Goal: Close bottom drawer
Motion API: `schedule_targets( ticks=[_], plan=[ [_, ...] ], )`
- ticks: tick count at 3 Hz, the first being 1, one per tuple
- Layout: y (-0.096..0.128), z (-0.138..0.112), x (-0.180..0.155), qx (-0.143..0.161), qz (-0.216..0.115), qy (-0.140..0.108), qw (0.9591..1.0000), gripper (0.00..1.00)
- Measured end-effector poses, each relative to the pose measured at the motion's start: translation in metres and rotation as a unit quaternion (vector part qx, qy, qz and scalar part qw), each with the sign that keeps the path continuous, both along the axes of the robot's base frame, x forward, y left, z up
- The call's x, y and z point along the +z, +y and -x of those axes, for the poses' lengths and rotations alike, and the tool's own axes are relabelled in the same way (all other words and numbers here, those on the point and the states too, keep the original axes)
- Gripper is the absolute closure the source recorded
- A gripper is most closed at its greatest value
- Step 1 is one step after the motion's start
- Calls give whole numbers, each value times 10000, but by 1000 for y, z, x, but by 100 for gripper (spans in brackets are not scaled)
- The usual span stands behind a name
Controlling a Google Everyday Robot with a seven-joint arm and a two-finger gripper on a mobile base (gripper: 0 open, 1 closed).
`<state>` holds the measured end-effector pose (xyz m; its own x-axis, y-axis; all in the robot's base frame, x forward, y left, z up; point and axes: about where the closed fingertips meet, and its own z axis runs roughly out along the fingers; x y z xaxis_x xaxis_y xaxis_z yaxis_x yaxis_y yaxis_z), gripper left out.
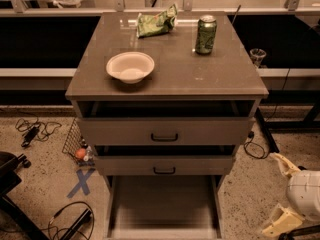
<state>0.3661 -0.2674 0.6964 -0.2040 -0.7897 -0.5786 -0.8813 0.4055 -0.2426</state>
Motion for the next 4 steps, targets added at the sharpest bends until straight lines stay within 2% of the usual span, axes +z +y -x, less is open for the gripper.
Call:
schedule_targets(
  ticks=[1, 2, 3, 4],
  plan=[
    [3, -1, -2, 27, 50, 13, 10000, 0],
    [8, 1, -44, 6, 13, 209, 9998, 0],
    [10, 12, -130, -48, -184, 510, 9985, 18],
    [5, 19, -204, -122, -384, 576, 9975, 41]
  ],
)
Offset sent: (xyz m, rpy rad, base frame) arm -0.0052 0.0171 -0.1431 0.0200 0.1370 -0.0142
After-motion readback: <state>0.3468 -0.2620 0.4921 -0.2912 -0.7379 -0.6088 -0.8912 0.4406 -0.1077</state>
